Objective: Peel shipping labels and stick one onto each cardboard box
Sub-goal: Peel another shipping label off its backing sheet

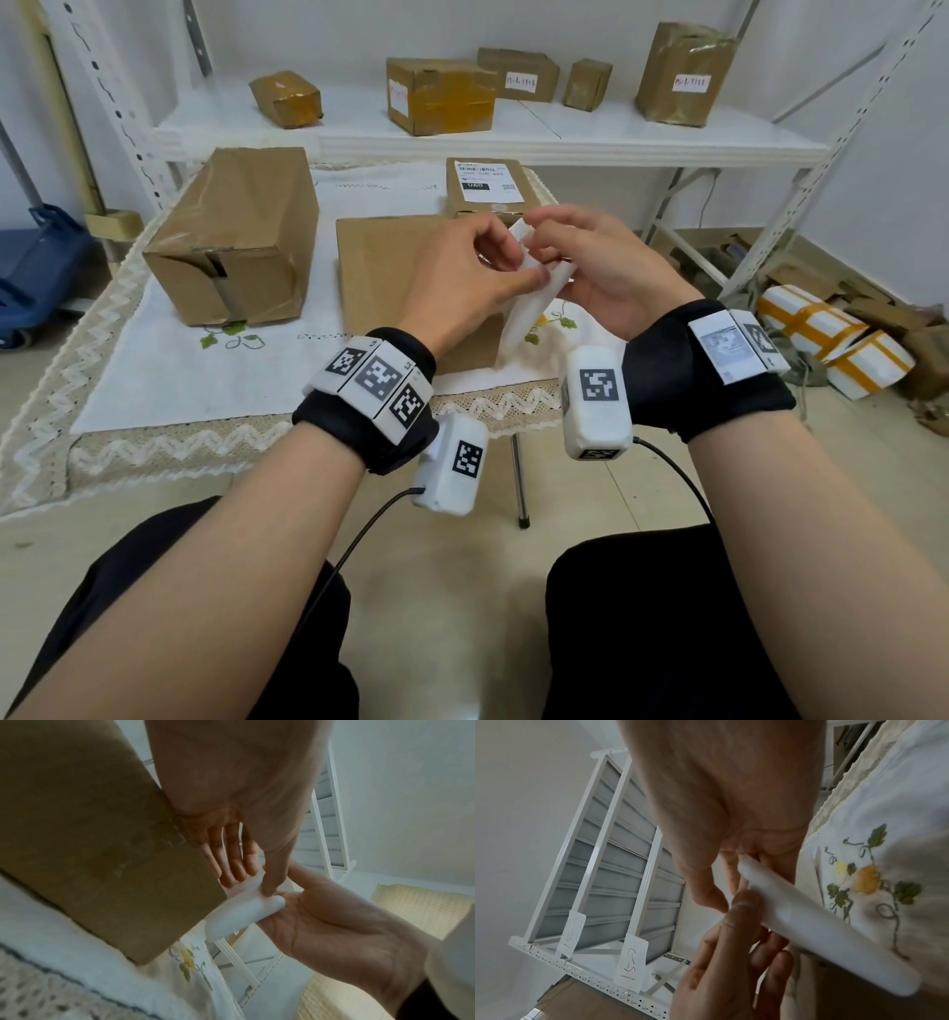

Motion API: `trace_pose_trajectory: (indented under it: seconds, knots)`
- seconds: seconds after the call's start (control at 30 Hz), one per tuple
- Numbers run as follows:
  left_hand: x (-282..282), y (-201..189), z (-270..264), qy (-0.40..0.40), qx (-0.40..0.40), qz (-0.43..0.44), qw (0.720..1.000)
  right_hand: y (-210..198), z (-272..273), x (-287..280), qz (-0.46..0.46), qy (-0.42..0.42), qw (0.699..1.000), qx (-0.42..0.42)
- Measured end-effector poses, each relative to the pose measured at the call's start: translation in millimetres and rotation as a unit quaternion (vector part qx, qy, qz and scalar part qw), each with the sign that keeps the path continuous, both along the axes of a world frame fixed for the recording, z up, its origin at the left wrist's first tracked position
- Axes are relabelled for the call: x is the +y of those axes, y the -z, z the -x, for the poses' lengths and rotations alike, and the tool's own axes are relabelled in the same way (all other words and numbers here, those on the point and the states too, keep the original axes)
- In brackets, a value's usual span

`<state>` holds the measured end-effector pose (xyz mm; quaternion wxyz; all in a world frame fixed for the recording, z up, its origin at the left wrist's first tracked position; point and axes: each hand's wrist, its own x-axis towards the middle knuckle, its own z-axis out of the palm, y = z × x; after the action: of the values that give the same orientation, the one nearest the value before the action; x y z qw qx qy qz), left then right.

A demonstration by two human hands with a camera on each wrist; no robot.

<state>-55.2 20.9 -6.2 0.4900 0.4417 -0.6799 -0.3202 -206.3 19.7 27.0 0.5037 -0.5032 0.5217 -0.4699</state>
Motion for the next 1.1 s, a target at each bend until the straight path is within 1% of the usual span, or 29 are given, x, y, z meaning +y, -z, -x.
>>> trace_pose_trajectory:
  seconds: [0.13,0.23,0.37,0.57,0.73,0.9,1.1]
  knots:
    - [-2.8,0.5,-1.1,-0.031,0.005,-0.003,1.000,0.7,1.1,0.8,0.008,-0.018,1.000,0.007]
    - [-3.8,0.2,-1.8,-0.038,0.001,-0.013,0.999,0.5,2.4,1.6,0.011,-0.036,0.999,0.008]
    - [-2.4,-0.4,-4.4,-0.028,0.013,-0.025,0.999,0.0,2.3,1.9,0.013,-0.049,0.998,0.024]
    - [-0.6,-1.4,-7.2,-0.021,0.043,-0.041,0.998,-1.7,1.9,3.2,0.015,-0.051,0.998,0.019]
    - [-0.4,-1.0,-7.5,-0.005,0.058,-0.054,0.997,1.0,1.2,4.4,0.035,-0.071,0.996,0.042]
    - [-2.4,-1.2,-9.5,0.020,0.068,-0.069,0.995,1.5,0.2,4.5,0.038,-0.071,0.995,0.051]
    - [-1.9,-1.8,-9.8,0.024,0.077,-0.075,0.994,2.2,-1.8,4.6,0.039,-0.065,0.995,0.068]
